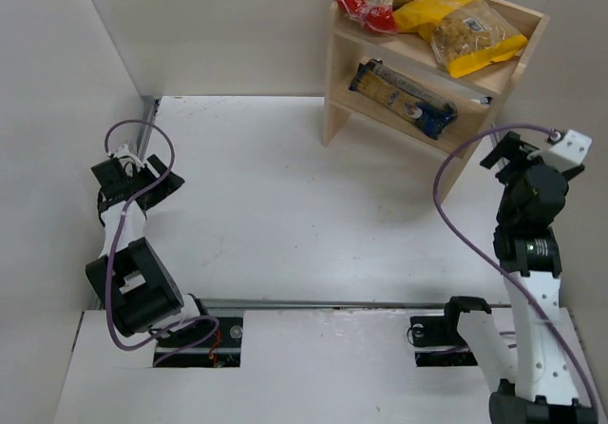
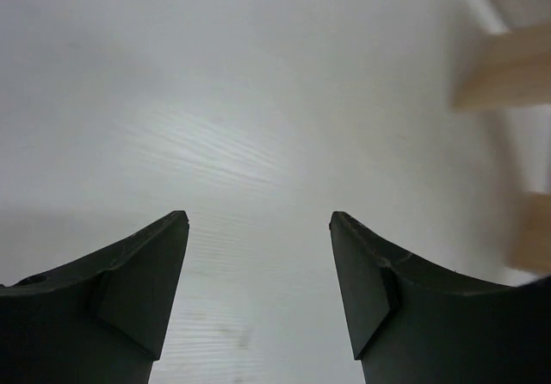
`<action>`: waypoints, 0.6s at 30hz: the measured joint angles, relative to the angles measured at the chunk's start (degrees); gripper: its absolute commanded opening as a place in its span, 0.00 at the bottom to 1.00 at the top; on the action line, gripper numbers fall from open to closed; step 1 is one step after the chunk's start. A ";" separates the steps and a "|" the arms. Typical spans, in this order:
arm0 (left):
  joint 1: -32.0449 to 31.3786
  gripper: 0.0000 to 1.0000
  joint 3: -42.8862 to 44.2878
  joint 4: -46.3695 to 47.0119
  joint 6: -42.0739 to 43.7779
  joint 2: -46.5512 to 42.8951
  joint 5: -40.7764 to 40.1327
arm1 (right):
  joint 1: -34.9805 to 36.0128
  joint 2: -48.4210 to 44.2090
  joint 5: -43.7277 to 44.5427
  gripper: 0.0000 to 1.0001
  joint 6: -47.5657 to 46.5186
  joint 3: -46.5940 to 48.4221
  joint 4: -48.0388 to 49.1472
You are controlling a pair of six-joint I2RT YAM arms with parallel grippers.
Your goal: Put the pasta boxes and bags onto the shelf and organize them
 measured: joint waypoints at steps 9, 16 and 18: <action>-4.13 0.77 2.21 -5.86 18.58 1.57 -35.28 | -10.34 -8.35 1.62 1.00 6.99 -19.26 1.70; -4.57 0.77 -5.40 -5.03 16.37 -7.13 -37.16 | -14.56 -11.72 1.27 1.00 15.15 -27.69 0.11; -4.00 0.76 -5.53 -4.22 15.19 -7.96 -37.16 | -14.53 -12.46 1.22 1.00 15.93 -27.69 0.85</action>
